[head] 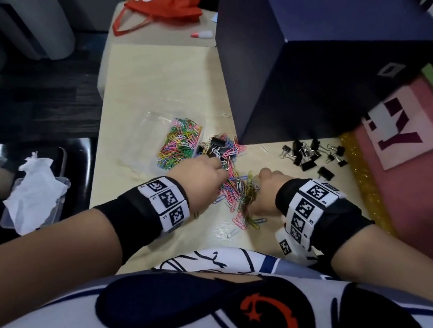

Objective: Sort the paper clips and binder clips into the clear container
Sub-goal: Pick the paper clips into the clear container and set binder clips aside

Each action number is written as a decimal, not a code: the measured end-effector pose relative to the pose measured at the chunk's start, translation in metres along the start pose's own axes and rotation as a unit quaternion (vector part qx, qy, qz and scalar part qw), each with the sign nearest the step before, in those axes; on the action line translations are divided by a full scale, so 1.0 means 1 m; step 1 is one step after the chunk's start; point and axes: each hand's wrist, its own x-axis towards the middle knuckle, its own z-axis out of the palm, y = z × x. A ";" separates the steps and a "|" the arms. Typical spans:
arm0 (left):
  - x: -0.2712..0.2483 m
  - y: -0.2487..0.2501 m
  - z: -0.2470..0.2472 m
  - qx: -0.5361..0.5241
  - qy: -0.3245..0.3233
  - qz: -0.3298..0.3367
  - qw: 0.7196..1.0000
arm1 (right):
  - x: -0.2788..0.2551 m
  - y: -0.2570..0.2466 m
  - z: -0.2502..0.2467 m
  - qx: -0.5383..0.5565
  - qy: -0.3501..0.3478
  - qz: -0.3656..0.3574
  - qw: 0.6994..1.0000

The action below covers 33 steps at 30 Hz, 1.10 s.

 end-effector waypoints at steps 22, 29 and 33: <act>0.032 0.016 0.008 0.003 -0.061 -0.038 0.997 | 0.009 0.004 0.022 0.151 0.145 -0.121 0.970; 0.020 0.007 -0.003 -0.091 0.008 -0.069 0.993 | 0.017 0.001 -0.007 0.140 0.146 -0.087 0.975; 0.009 -0.008 -0.013 -0.130 0.081 -0.082 0.985 | 0.018 -0.012 -0.025 0.162 0.156 -0.099 0.969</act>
